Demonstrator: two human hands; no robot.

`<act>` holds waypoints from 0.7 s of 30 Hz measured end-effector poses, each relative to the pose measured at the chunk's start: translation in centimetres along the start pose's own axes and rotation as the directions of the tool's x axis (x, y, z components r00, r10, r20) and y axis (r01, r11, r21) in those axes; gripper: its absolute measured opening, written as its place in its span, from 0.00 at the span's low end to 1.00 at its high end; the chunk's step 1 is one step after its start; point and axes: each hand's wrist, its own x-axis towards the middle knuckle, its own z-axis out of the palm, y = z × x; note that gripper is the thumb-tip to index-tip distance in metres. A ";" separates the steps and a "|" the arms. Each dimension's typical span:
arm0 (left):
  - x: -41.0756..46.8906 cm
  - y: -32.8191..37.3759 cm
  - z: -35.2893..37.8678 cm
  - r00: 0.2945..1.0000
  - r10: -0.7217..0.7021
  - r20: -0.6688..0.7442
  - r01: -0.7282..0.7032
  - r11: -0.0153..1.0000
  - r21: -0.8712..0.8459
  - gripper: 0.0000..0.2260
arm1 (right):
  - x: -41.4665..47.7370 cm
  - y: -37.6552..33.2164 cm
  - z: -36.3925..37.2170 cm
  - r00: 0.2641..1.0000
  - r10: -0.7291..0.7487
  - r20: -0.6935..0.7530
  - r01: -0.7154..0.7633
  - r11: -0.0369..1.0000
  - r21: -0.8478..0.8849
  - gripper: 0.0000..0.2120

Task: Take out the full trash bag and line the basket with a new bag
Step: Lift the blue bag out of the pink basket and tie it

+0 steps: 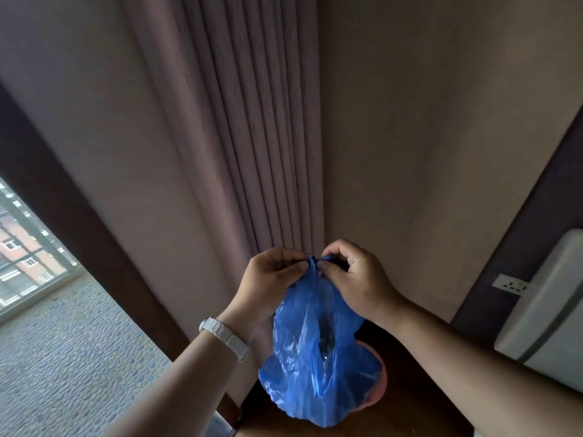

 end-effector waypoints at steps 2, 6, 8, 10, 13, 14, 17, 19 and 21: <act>0.1 0.1 0.0 1.000 -0.025 -0.007 0.025 0.995 -0.094 0.12 | 0.0 -0.1 -0.2 1.000 0.021 -0.005 -0.021 0.999 0.027 0.07; 0.0 -0.3 -0.2 0.998 -0.041 -0.041 0.033 0.982 -0.184 0.11 | 0.1 -0.1 -0.2 0.992 0.108 -0.063 -0.103 0.992 0.073 0.05; 0.2 -0.6 -0.9 0.996 -0.014 -0.086 0.003 0.992 -0.123 0.11 | -0.1 0.2 -0.6 0.987 0.134 -0.092 -0.127 0.989 0.077 0.05; 0.5 -1.1 -2.3 0.990 0.029 -0.141 -0.030 1.000 -0.005 0.10 | -0.2 1.1 -1.4 0.975 0.177 -0.137 -0.166 0.982 0.086 0.06; 1.2 -2.1 -4.8 0.973 0.052 -0.223 -0.018 0.989 0.150 0.11 | -0.1 3.3 -3.2 0.929 0.303 -0.213 -0.275 0.950 0.150 0.05; 1.3 -2.5 -5.3 0.970 0.052 -0.239 -0.009 0.984 0.176 0.11 | 0.1 4.0 -3.7 0.913 0.339 -0.227 -0.307 0.937 0.165 0.05; 1.6 -3.3 -6.0 0.954 0.054 -0.296 0.020 0.970 0.243 0.12 | 0.4 6.0 -5.2 0.863 0.417 -0.284 -0.385 0.909 0.163 0.06; 1.9 -3.6 -6.5 0.941 0.055 -0.333 0.046 0.957 0.288 0.13 | 0.4 7.1 -6.2 0.820 0.472 -0.324 -0.433 0.881 0.189 0.05; 1.8 -3.7 -6.7 0.939 0.056 -0.340 0.062 0.943 0.327 0.13 | 0.2 7.9 -6.9 0.793 0.493 -0.357 -0.460 0.870 0.178 0.06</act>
